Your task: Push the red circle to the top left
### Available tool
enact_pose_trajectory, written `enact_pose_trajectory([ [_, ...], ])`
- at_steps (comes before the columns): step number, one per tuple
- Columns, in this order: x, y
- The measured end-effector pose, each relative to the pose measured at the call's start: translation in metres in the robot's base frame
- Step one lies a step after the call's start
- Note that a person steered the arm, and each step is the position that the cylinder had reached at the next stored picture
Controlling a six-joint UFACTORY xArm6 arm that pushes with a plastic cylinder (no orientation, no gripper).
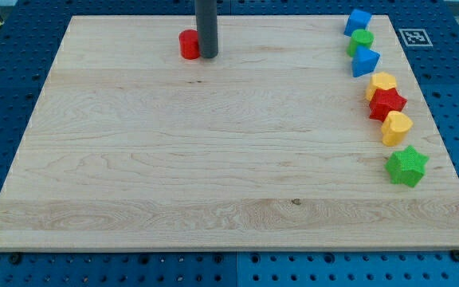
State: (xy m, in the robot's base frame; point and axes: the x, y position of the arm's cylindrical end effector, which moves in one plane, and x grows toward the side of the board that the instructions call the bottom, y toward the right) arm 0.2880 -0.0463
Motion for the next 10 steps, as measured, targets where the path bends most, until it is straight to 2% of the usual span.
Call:
enact_pose_trajectory([
  [2,-0.040,-0.039],
  [3,-0.044,-0.044],
  [6,-0.027,-0.045],
  [10,-0.036,-0.120],
])
